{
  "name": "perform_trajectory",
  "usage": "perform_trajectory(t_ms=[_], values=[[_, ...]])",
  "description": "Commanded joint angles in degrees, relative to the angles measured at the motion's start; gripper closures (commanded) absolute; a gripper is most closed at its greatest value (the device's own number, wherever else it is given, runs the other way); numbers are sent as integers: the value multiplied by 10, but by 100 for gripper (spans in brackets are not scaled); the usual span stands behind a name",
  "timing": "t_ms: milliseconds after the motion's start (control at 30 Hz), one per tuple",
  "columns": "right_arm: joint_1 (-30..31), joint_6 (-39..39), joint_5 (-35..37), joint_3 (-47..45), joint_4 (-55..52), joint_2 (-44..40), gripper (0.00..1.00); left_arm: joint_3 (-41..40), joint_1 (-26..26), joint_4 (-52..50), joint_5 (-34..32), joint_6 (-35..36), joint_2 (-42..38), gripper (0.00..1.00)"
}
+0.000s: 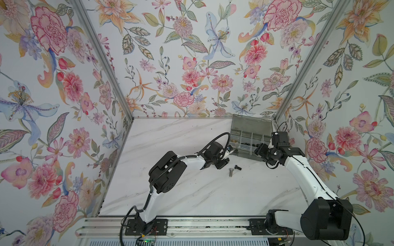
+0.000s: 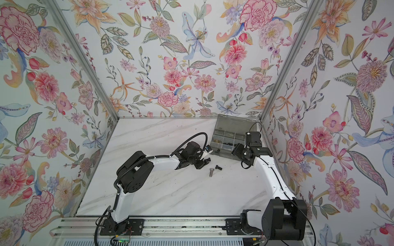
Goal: Sort the screws and nuts into containers
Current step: Pick up the screw at the center of the table.
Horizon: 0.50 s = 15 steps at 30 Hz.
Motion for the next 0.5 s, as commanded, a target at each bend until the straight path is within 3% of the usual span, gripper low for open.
perform_trajectory(t_ms=[0,267,467], values=[[-2,-12,-1,-4,-8,4,31,21,-5,-6,7,10,23,38],[-1,-13,-2,-3,-8,5,31,52,-5,-15,10,14,59,39],[-1,-11,-1,-1,-8,4,30,60,-5,-22,11,19,70,47]])
